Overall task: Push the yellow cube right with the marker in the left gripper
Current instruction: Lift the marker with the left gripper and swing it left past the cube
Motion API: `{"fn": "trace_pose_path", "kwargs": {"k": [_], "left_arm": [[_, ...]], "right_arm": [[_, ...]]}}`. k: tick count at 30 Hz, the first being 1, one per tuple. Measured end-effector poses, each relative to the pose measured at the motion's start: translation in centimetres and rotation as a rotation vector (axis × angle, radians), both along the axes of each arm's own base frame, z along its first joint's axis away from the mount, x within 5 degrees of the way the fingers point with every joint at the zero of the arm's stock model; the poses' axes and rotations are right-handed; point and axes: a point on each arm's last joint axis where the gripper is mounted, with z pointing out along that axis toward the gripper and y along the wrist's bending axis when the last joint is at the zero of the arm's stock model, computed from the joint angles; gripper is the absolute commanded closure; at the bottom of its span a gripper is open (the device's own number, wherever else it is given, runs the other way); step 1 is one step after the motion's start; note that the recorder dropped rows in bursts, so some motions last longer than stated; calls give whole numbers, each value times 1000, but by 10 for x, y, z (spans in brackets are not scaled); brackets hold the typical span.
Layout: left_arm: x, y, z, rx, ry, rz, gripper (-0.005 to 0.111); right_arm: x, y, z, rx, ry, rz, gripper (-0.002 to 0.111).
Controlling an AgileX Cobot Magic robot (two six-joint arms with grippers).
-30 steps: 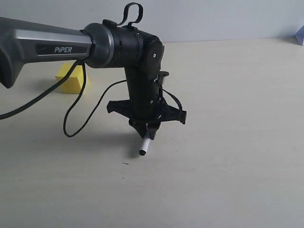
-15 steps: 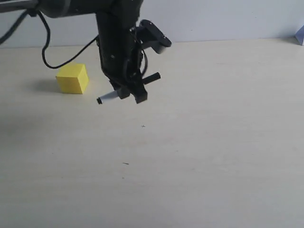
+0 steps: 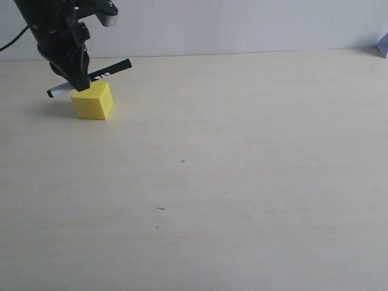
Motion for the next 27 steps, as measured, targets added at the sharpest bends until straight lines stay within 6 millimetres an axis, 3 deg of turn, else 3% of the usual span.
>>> {"fn": "trace_pose_path", "kwargs": {"k": [8,15,20,27], "left_arm": [[11,36,1,177,-44,-89,107],[16,64,1,176,-30,-168,107],[22,87,-2,361,-33,-221,107],[33,118,-25,149,-7,-317,107]], "right_arm": [[0,0,0,0,0,0,108],[0,0,0,0,0,0,108],[0,0,0,0,0,0,108],[0,0,0,0,0,0,108]]}}
